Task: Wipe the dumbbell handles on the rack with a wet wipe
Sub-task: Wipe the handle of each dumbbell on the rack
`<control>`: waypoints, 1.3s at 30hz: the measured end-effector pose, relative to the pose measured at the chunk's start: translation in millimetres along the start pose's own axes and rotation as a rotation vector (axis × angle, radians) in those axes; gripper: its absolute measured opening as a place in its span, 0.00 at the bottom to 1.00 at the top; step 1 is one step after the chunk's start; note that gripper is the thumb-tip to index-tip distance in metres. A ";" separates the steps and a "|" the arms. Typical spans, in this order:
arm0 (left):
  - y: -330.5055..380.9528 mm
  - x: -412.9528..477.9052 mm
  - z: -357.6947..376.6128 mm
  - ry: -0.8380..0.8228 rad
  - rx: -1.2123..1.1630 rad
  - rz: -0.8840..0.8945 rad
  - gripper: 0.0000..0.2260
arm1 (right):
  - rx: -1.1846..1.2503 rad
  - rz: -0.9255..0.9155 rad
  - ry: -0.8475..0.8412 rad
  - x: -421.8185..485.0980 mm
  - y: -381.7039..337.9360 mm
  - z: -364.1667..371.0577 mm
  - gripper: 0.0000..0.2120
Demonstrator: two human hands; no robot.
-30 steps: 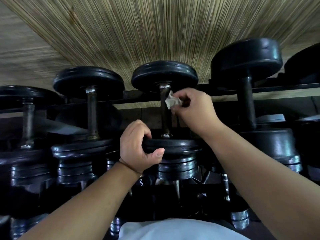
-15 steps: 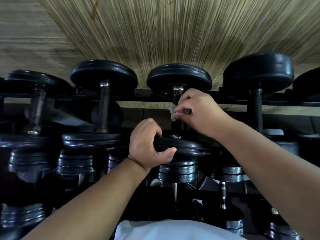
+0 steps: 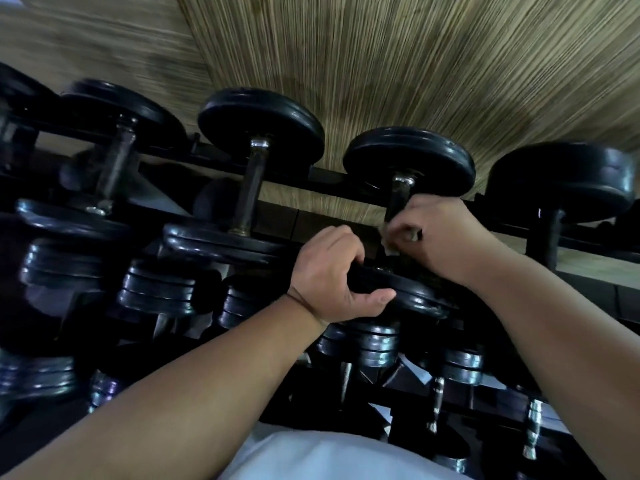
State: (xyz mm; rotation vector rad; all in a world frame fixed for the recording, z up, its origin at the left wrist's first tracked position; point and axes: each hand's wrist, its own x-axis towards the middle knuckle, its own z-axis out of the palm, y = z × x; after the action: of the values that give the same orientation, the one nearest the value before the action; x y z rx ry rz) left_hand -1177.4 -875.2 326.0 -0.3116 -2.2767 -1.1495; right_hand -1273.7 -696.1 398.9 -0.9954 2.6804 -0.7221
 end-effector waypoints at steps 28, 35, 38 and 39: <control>-0.6 1.0 -0.5 0.006 -0.053 0.010 0.34 | 0.211 0.348 -0.102 -10.8 -15.3 6.0 0.06; 9.0 5.3 -12.8 -0.197 0.003 -0.073 0.25 | 0.265 0.391 0.077 -30.9 -23.5 -5.3 0.06; 16.8 8.3 -22.5 -0.343 -0.001 -0.110 0.19 | 0.357 0.457 0.280 -59.8 -17.5 -19.3 0.08; 21.9 10.5 -25.7 -0.366 0.000 -0.104 0.19 | 0.382 0.476 0.324 -70.3 -14.7 -25.5 0.07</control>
State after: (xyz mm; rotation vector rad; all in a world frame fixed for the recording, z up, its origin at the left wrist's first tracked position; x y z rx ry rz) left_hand -1166.5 -882.8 358.8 -0.4381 -2.6372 -1.2260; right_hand -1220.9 -650.1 429.1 -0.1464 2.7113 -1.2947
